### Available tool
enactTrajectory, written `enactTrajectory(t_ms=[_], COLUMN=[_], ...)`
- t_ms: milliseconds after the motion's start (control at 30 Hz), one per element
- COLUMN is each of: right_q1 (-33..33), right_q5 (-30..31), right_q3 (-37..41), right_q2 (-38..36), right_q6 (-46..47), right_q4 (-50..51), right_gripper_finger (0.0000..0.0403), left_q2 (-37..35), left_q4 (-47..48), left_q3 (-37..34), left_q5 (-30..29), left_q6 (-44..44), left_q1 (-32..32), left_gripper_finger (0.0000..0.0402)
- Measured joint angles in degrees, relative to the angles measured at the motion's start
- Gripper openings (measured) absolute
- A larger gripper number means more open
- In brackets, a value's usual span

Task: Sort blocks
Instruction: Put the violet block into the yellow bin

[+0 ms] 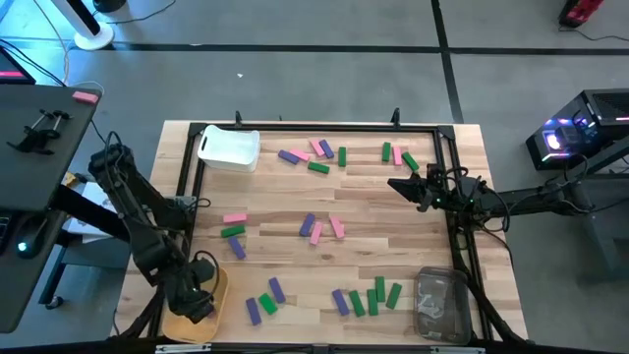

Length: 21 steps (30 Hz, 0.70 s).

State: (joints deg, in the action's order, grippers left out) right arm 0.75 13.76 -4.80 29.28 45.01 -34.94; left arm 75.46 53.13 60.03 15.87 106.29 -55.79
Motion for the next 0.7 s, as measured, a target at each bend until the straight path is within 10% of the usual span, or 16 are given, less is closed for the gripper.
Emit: enactTrajectory(t_ms=[133,333,700], right_q1=[0.0,-0.49,-8.11], right_q5=[-0.31,-4.82,-18.45], right_q3=[0.04,-8.2,-45.52], right_q2=[0.02,0.51,24.31], right_q6=[5.97,10.56,-6.24], right_q4=[-3.31,-5.22,61.49], right_gripper_finger=[0.0,0.0019,0.0134], left_q2=[-1.07,-7.95,-10.11], left_q4=[-0.9,-13.19,-19.24], left_q3=[0.0,1.18,3.01], left_q5=[-1.83,-27.45,-25.82], left_q6=[-0.04,-15.69,-54.63], left_q1=[1.84,12.82,42.6], left_gripper_finger=[0.0252,0.025,0.0238])
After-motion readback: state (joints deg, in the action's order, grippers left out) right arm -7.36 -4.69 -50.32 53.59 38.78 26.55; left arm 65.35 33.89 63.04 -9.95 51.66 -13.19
